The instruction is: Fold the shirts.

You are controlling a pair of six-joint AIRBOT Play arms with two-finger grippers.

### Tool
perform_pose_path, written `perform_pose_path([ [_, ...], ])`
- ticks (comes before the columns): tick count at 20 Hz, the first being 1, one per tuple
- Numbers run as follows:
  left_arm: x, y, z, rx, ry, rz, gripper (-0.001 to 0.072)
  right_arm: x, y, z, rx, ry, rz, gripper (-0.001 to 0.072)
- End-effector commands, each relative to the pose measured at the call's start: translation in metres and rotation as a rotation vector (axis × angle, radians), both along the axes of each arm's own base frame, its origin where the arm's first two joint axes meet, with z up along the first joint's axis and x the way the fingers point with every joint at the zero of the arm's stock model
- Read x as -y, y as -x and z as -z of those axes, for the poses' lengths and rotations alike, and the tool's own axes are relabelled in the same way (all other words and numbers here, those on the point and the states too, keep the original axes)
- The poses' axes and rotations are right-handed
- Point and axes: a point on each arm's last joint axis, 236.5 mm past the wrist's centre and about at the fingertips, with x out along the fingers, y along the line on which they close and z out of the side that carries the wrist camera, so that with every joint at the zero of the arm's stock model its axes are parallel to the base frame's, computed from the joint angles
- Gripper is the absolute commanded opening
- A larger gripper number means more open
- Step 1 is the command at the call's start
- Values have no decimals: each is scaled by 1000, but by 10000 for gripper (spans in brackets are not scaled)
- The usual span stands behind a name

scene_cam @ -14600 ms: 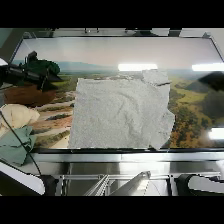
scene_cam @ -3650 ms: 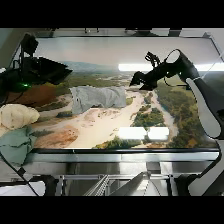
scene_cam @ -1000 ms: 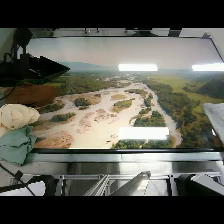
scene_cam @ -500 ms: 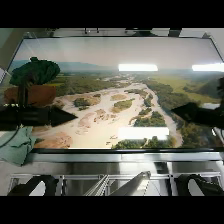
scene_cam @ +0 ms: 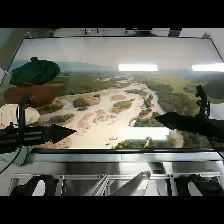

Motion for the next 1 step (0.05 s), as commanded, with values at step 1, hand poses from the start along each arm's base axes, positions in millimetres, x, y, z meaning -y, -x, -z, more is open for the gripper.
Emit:
perform_pose_path([
  [1,-5,4,-4,17,-7,-25,17,-2,1,0,-1,-3,-3,19],
])
